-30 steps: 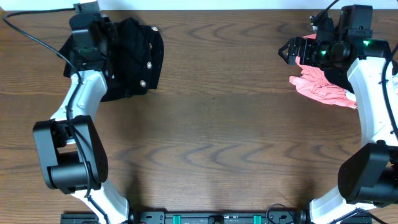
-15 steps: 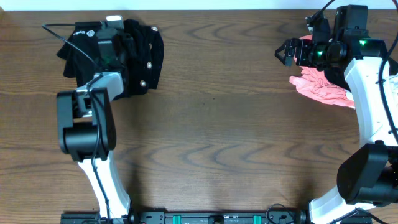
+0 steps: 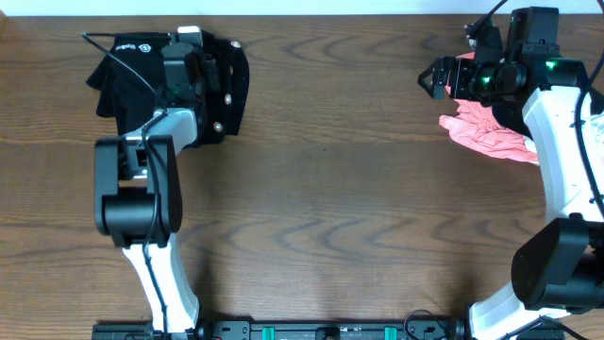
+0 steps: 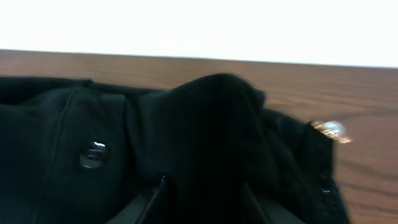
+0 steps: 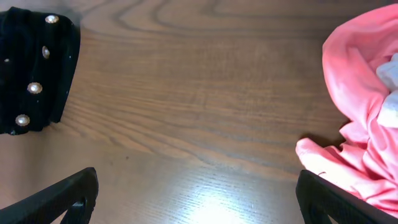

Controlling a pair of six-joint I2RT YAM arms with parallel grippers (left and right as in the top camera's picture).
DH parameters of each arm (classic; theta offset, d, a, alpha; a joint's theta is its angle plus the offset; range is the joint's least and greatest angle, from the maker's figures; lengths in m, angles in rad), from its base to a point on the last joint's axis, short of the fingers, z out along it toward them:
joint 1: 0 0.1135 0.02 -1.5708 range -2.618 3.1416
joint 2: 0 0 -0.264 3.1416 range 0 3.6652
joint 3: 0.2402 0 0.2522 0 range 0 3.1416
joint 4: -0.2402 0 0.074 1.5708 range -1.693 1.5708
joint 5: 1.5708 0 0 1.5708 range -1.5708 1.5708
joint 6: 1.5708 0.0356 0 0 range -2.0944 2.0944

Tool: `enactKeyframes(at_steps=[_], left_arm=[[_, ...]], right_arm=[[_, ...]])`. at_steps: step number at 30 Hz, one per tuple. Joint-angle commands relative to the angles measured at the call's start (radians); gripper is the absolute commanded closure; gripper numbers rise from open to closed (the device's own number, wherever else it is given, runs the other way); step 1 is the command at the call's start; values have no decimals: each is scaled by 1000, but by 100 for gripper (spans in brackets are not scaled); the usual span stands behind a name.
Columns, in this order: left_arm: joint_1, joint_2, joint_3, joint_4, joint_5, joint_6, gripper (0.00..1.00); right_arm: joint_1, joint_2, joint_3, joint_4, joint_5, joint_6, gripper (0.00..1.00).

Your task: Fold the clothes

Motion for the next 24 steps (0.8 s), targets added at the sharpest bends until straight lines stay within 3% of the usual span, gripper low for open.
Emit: enactKeyframes(at_steps=[1,11,16,24], left_arm=[[-6,-153,2,-45,-11,-1,62],[37,-515,2,-363,-58,-1,61],[51,-674,2,-529,-58,-1,48],[51,-847,2,-748,-58,-1,46]], right_arm=[[6,2,11,17,5,-5,1],[6,1,11,86,5,-32,1],[5,0,11,116,6,-116,1],[6,-34,12,117,82,-207,1]])
